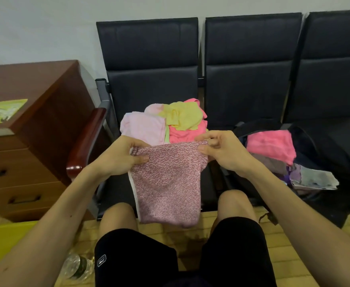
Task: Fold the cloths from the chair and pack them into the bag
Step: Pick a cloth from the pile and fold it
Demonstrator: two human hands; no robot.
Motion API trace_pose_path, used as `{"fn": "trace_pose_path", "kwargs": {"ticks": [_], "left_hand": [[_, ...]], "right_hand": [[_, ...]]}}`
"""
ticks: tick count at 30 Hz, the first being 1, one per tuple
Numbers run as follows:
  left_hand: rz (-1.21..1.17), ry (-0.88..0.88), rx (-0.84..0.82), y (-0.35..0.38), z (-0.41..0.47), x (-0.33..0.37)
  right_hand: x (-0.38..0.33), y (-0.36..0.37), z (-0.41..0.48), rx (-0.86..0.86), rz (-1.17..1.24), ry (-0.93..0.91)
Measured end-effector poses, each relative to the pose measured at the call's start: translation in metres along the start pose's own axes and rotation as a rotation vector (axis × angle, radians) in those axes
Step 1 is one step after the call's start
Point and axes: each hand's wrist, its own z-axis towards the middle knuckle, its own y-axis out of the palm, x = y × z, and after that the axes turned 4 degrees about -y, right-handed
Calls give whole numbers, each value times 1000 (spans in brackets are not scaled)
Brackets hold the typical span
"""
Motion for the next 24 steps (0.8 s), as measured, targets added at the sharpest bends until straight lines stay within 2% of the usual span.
{"fn": "trace_pose_path", "kwargs": {"ticks": [8, 18, 20, 22, 24], "left_hand": [[164, -40, 61, 4, 0, 4], [320, 67, 277, 10, -9, 9], [198, 102, 212, 7, -13, 10], [-132, 136, 114, 5, -23, 20], [-380, 145, 121, 3, -30, 30]], "right_hand": [[-2, 0, 1, 37, 4, 23], [-3, -4, -7, 14, -326, 8], [-8, -11, -9, 22, -175, 45], [-18, -16, -14, 81, 192, 100], [-16, -5, -26, 68, 511, 191]]}}
